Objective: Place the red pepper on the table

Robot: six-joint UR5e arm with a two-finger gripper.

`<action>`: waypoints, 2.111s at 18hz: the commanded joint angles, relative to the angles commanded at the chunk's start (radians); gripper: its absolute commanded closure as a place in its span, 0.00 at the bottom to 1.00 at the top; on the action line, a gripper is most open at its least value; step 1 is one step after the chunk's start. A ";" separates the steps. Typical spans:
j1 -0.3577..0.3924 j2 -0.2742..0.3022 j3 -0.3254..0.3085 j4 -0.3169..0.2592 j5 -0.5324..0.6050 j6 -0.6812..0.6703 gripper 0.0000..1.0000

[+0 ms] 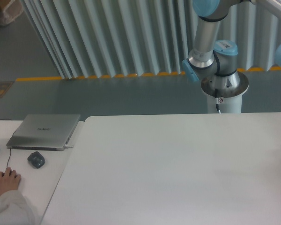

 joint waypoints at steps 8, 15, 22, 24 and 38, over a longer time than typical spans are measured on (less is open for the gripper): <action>-0.003 0.009 -0.029 0.052 -0.008 0.002 0.00; -0.001 0.064 -0.146 0.273 0.105 -0.058 0.00; -0.032 0.048 -0.132 0.245 0.224 0.013 0.00; 0.012 0.028 -0.089 0.207 0.253 0.200 0.00; 0.126 -0.138 -0.019 0.261 0.522 0.388 0.00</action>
